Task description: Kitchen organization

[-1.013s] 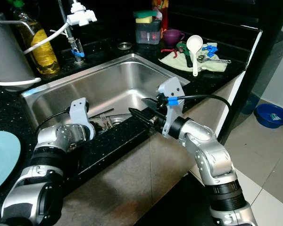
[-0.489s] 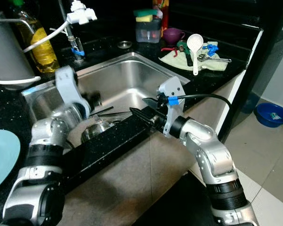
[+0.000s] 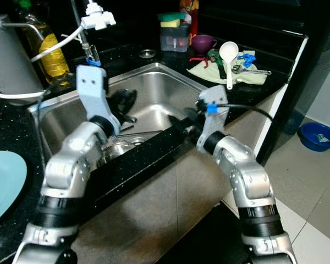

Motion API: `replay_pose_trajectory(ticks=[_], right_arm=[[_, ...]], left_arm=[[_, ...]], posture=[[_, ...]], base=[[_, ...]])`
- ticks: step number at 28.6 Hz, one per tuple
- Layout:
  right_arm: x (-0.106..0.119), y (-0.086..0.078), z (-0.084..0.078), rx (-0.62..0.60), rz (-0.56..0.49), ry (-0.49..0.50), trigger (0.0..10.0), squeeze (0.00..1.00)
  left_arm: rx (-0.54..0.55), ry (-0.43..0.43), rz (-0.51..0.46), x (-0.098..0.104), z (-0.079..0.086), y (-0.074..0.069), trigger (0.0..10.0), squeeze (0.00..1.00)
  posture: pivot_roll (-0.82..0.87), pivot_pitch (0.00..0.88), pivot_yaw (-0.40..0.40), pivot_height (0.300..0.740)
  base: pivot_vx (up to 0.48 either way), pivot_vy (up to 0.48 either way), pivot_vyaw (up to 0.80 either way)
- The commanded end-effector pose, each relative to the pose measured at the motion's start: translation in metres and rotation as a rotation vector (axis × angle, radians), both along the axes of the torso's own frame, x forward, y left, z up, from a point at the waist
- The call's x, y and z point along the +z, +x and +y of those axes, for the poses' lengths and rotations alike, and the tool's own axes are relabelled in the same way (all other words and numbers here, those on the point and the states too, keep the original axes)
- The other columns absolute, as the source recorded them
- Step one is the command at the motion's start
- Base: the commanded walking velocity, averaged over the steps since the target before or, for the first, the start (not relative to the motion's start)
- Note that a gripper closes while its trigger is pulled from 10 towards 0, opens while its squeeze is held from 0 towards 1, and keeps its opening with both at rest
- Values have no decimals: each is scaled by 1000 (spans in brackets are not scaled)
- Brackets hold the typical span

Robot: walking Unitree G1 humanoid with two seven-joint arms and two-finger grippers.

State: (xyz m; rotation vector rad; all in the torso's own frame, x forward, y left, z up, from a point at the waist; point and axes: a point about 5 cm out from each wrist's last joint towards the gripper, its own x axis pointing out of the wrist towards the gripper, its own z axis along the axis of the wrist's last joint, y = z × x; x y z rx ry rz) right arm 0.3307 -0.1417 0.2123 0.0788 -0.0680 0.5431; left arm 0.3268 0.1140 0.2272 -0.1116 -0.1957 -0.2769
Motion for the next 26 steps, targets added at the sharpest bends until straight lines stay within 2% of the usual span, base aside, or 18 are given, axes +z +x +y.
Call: replay_pose_trajectory(ticks=[1, 14, 20, 23, 24, 26], right_arm=[[0, 2, -1, -17, -2, 14, 10000, 0], [-5, 9, -14, -116, 4, 33, 10000, 0], [-17, 9, -25, -186, 27, 1, 10000, 0], [-40, 7, -40, -256, 79, -44, 10000, 0], [-40, 7, -40, -256, 79, -44, 10000, 0], [-54, 2, -48, -283, 110, -79, 10000, 0]], left_arm=[[11, 21, 0, -4, 4, -5, 10000, 0], [19, 41, 22, -14, 7, -15, 10000, 0], [23, 44, 65, -28, 11, -19, 10000, 0], [49, 83, 110, -47, 21, -23, 10000, 0], [49, 83, 110, -47, 21, -23, 10000, 0], [73, 99, 160, -65, 32, -27, 10000, 0]], posture=[[-18, 0, -5, 740], [-14, 0, -6, 740], [-19, 0, -6, 740], [-19, 0, -6, 740], [-19, 0, -6, 740], [-23, 0, -5, 740]], base=[[-428, 0, 0], [-428, 0, 0], [-295, 0, 0], [0, 0, 0], [0, 0, 0], [0, 0, 0]])
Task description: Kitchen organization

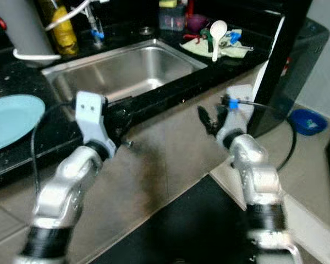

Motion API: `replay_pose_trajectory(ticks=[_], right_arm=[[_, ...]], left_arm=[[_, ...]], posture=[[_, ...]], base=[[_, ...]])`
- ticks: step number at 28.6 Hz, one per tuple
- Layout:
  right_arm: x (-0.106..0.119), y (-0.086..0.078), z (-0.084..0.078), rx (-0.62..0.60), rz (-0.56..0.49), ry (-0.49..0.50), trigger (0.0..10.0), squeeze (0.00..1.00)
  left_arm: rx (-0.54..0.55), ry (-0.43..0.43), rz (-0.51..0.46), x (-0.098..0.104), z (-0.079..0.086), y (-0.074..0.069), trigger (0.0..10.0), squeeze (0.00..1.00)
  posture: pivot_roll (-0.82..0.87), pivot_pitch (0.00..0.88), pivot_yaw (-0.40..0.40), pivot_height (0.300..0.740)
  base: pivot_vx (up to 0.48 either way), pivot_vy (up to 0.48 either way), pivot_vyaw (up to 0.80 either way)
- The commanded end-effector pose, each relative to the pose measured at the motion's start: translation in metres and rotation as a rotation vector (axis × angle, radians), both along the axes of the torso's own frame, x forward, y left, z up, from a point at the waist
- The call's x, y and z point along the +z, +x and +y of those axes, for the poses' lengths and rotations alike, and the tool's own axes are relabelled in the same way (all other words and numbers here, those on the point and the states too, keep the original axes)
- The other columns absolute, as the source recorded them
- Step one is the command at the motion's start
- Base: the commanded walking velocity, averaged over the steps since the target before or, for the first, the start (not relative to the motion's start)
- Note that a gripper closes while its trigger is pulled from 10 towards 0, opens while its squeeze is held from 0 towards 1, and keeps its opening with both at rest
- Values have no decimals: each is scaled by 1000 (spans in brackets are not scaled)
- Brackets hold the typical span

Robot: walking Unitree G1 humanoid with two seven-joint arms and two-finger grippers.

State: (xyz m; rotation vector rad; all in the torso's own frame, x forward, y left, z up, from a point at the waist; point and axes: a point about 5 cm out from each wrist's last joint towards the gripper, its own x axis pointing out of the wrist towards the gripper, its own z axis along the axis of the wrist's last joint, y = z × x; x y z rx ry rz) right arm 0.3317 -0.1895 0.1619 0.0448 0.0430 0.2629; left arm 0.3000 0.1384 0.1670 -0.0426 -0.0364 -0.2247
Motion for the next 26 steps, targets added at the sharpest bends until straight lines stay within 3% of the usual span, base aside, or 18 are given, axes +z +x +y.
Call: replay_pose_trajectory(ticks=[1, 3, 7, 9, 12, 15, 18, 20, 26], right_arm=[[-11, -2, -3, -13, 22, -45, 10000, 0], [-28, -9, -11, -44, 70, -77, 10000, 0], [-51, -17, -18, -65, 131, -134, 10000, 0], [-59, -21, -19, -68, 155, -145, 10000, 0], [-87, -34, -28, -90, 243, -176, 10000, 0], [-104, -45, -35, -101, 292, -202, 10000, 0], [-107, -47, -36, -105, 302, -206, 10000, 0], [-122, -59, -42, -122, 354, -212, 10000, 0], [-129, -64, -43, -121, 363, -207, 10000, 0]], left_arm=[[38, 19, 40, -15, 14, -3, 10000, 0], [97, 29, 94, -36, 30, -9, 10000, 0], [152, 102, 162, -64, 45, -18, 10000, 0], [174, 103, 184, -73, 50, -21, 10000, 0], [241, 64, 311, -106, 65, -36, 10000, 0], [238, 17, 351, -119, 70, -47, 10000, 0], [234, 23, 358, -121, 70, -49, 10000, 0], [229, 15, 420, -137, 74, -62, 10000, 0], [267, 40, 462, -152, 78, -73, 10000, 0]], posture=[[-23, 0, -5, 740], [-23, 0, -4, 740], [-24, 0, -3, 740], [-22, 0, -4, 740], [-21, 0, -5, 740], [-23, 0, -7, 740], [-23, 0, -7, 740], [-21, 0, -8, 740], [-22, 0, -7, 740]], base=[[0, 0, 0], [0, 0, 0], [0, 0, 0], [0, 0, 0], [0, 0, 0], [0, 0, 0], [0, 0, 0], [0, 0, 0], [0, -460, 0]])
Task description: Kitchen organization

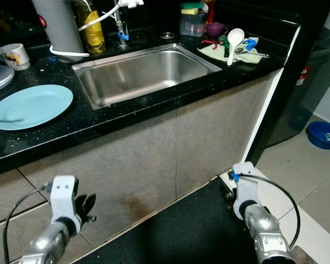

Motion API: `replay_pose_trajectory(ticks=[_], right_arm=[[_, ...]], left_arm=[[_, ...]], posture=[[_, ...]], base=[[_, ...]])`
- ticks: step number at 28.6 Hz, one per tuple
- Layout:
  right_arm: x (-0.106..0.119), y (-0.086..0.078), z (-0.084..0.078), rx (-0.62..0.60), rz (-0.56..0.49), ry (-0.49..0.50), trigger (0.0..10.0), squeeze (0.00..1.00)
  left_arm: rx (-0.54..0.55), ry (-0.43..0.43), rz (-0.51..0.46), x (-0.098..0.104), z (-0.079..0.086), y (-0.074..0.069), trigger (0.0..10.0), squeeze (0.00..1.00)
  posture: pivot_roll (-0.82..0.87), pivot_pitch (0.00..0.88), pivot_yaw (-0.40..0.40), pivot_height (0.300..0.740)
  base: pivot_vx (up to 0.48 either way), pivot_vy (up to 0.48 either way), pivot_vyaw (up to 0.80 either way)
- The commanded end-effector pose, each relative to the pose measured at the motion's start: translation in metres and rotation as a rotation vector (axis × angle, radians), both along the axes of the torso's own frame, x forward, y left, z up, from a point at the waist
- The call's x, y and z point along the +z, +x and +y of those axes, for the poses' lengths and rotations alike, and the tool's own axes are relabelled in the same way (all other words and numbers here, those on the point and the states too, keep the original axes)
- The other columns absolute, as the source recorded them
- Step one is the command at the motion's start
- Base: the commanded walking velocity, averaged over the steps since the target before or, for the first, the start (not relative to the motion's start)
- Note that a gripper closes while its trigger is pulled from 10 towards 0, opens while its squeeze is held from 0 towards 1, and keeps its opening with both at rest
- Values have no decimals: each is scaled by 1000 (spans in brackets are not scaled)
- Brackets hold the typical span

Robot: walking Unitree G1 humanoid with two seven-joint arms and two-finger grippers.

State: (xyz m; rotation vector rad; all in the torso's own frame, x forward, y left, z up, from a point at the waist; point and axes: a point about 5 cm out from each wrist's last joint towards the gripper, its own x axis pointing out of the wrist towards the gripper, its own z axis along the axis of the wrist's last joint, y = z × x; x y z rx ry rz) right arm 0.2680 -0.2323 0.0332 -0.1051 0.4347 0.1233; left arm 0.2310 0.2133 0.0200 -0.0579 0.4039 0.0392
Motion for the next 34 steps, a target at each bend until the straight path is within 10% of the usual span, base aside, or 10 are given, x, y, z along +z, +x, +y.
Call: replay_pose_trajectory(ticks=[1, 15, 34], right_arm=[[-2, -1, 0, 5, -7, -7, 10000, 0], [-41, -46, -21, -33, 136, -25, 10000, 0], [-51, -61, -23, -102, 89, 176, 10000, 0]], left_arm=[[21, 4, 17, -7, 4, -6, 10000, 0], [7, -12, 144, -42, 3, -44, 10000, 0], [20, -118, 22, -34, 10, -44, 10000, 0]], posture=[[-22, 0, -7, 740], [-25, 0, -11, 740], [-22, 0, -2, 740]], base=[[0, -412, 0], [0, 0, 0], [0, 0, 0]])
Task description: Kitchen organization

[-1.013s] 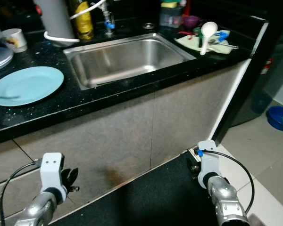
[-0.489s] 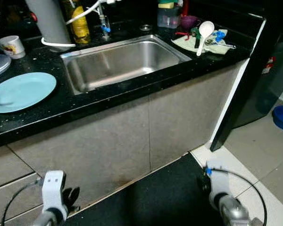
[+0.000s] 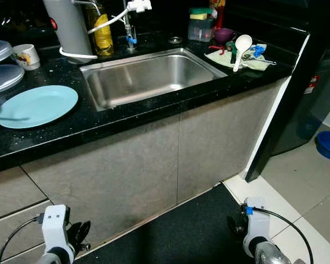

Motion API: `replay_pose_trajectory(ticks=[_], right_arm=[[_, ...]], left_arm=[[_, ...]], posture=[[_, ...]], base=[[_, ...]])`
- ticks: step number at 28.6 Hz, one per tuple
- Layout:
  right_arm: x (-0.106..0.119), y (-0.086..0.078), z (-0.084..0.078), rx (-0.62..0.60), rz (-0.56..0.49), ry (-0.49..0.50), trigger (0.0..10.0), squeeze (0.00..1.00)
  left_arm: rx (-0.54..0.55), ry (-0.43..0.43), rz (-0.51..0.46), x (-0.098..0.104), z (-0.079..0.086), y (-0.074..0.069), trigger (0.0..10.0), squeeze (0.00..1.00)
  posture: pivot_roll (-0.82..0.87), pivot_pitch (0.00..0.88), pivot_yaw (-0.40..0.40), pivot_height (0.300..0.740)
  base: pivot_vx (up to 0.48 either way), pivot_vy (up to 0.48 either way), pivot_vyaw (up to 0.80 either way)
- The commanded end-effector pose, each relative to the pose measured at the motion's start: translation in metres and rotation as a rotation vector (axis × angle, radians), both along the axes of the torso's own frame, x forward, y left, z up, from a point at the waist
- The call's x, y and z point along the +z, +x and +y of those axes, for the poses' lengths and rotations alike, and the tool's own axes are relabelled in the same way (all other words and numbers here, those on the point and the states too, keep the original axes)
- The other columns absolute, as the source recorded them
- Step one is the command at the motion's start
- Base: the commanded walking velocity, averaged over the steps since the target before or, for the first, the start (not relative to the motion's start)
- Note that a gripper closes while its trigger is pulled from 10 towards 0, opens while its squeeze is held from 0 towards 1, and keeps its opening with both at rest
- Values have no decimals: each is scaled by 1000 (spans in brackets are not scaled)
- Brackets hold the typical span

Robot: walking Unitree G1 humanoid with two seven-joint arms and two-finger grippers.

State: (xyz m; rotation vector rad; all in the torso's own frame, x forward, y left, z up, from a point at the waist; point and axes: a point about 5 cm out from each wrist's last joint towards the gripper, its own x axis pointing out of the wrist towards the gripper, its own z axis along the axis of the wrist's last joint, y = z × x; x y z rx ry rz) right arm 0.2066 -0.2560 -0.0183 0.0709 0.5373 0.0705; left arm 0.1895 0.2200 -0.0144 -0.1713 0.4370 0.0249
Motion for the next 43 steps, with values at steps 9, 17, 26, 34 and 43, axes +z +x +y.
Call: replay_pose_trajectory(ticks=[9, 17, 26, 34, 43], right_arm=[[-2, -6, -4, -39, -21, 68, 10000, 0], [-3, -6, -1, -34, -13, 60, 10000, 0], [-5, -6, 4, -37, -17, 62, 10000, 0], [-2, -2, 8, -46, -31, 70, 10000, 0], [3, 1, 11, -45, -45, 72, 10000, 0]], left_arm=[[-3, -107, -22, 1, 7, -11, 10000, 0], [-61, -100, -14, -1, 4, -5, 10000, 0], [-44, -102, -11, -3, 11, -7, 10000, 0], [-23, -94, -19, -1, 16, -4, 10000, 0], [-20, -93, -32, 1, 18, -2, 10000, 0]], posture=[[-15, 0, 4, 740], [-22, 0, 11, 740], [-16, 0, 27, 740], [-9, 0, 16, 740], [-12, 0, 15, 740]], base=[[0, 0, 0], [0, 0, 0], [0, 0, 0], [0, 0, 0], [0, 0, 0]])
